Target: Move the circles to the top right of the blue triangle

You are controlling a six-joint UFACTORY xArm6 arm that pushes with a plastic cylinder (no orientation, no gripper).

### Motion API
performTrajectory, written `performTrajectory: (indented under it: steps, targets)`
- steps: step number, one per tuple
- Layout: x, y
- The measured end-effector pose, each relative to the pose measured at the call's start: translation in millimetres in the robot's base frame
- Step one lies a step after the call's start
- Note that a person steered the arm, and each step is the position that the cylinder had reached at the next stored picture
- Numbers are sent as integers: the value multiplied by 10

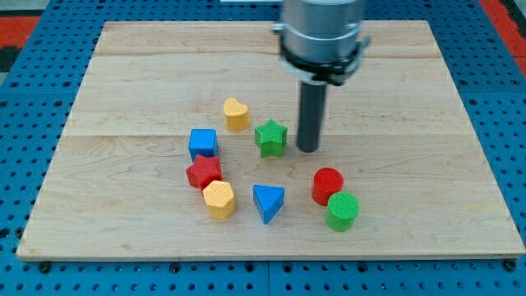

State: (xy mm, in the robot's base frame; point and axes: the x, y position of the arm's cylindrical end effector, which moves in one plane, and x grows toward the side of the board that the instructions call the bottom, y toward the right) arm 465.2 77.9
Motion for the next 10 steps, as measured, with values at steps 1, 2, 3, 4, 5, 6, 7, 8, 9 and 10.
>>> performTrajectory:
  steps: [1,2,3,4,5,6,7,8,9,10]
  targets:
    - [301,586]
    - [765,1065]
    - [1212,797]
    - [1066,374]
    - [861,373]
    - [658,324]
    - [426,128]
    - [308,137]
    - [681,244]
    - [696,105]
